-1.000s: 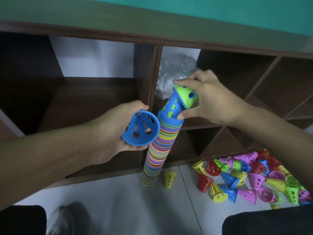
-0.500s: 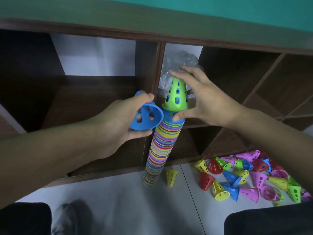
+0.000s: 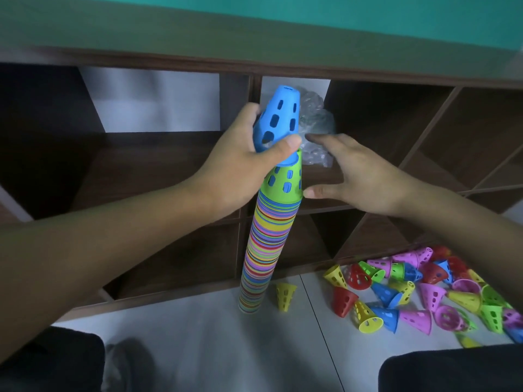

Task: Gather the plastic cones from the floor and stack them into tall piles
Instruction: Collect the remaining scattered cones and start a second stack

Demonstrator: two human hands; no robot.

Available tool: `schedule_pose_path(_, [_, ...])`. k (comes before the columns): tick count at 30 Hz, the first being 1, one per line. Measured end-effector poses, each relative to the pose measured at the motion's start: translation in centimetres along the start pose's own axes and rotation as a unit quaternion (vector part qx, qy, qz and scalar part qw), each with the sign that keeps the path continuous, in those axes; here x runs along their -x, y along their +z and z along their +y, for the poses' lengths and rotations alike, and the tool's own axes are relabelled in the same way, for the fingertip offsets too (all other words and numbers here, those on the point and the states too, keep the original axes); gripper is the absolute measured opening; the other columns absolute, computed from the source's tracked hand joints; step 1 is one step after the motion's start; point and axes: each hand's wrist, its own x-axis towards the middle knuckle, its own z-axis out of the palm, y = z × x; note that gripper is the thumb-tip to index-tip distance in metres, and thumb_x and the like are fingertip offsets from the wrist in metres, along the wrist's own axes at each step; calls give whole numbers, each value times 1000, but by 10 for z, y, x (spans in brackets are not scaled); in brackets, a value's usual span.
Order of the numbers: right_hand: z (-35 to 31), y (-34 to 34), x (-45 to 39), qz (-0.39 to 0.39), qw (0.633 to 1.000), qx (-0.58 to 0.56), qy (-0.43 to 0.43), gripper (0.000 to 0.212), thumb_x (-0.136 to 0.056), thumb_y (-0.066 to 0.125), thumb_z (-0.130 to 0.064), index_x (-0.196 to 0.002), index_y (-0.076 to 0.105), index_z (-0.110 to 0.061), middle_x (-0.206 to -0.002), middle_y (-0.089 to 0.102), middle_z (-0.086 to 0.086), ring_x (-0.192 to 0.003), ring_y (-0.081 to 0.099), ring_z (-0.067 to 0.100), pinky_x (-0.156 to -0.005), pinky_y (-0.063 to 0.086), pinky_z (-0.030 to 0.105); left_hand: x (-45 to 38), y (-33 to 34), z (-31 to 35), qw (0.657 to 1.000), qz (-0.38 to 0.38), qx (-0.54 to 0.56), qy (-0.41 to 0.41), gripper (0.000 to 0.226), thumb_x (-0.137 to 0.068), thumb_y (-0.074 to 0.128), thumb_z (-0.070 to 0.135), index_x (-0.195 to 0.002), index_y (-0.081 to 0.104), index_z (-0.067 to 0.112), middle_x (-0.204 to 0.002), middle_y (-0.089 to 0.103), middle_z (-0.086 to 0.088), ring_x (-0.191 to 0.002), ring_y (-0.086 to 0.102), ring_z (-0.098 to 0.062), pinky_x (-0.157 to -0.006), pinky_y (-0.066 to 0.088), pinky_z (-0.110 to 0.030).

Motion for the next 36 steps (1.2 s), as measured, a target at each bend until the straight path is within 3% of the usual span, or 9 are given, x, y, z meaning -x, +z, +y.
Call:
schedule_pose_path(2, [8, -2, 8, -7, 1000, 8, 16, 95, -80, 77, -49, -157, 27, -26, -155, 34, 3, -138, 38, 16, -103, 29, 17, -5, 8, -4, 999, -6, -36, 15, 42, -93, 72, 30, -120, 49, 8, -102, 66, 5, -84, 65, 1, -74, 55, -20])
schedule_pose_path(7, [26, -7, 30, -44, 998, -5, 53, 88, -83, 73, -50, -156, 28, -29, -153, 36, -1, -137, 41, 15, -98, 35, 22, -11, 29, -7, 990, 40, -134, 24, 40, -92, 69, 42, -101, 39, 18, -91, 61, 9, -70, 60, 9, -56, 42, -7])
schedule_pose_path(10, [34, -8, 44, -58, 996, -22, 61, 86, -83, 72, -54, -155, 29, -34, -152, 38, -5, -137, 43, 13, -104, 43, 29, -12, 37, -11, 977, 38, -206, 33, 43, -93, 68, 43, -102, 35, 18, -92, 58, 5, -73, 61, -1, -53, 41, -9])
schedule_pose_path(12, [36, -9, 50, -66, 995, -32, 65, 84, -83, 71, -55, -154, 29, -37, -152, 38, -7, -137, 42, 12, -106, 44, 33, -14, 40, -16, 973, 43, -224, 23, 44, -92, 69, 43, -109, 39, 15, -102, 60, 2, -81, 62, -10, -62, 46, -15])
schedule_pose_path(15, [37, -13, 61, -68, 995, -41, 67, 83, -84, 71, -54, -154, 29, -39, -153, 37, -9, -135, 45, 11, -105, 45, 32, -16, 44, -21, 969, 54, -239, 32, 50, -92, 72, 38, -123, 45, 9, -121, 58, 0, -110, 59, -18, -89, 45, -27])
schedule_pose_path(19, [37, -19, 71, -54, 995, -46, 67, 81, -85, 71, -51, -154, 30, -38, -151, 40, -7, -128, 50, 10, -97, 46, 25, -15, 43, -20, 964, 62, -252, 51, 54, -91, 74, 33, -130, 46, 8, -136, 54, -5, -124, 52, -19, -96, 37, -22])
schedule_pose_path(24, [41, -24, 88, -51, 995, -44, 69, 78, -86, 70, -52, -153, 32, -36, -150, 42, -5, -125, 52, 10, -92, 45, 23, 1, 48, -5, 942, 59, -307, 125, 49, -93, 70, 34, -130, 48, 13, -134, 53, -1, -128, 47, -17, -103, 33, -22])
schedule_pose_path(28, [50, -27, 113, -51, 993, -45, 91, 77, -86, 72, -48, -152, 37, -30, -147, 48, -1, -123, 54, 11, -92, 41, 21, 21, 64, 7, 923, 14, -342, 173, 41, -94, 68, 35, -127, 53, 17, -128, 52, 0, -124, 45, -16, -101, 31, -23])
schedule_pose_path(36, [88, -20, 189, -88, 978, -32, 187, 76, -88, 74, -41, -152, 38, -22, -144, 53, 7, -125, 54, 17, -94, 39, 22, 57, 110, 16, 898, -146, -357, 213, 30, -90, 71, 31, -115, 58, 18, -115, 60, 4, -111, 55, -14, -99, 44, -34])
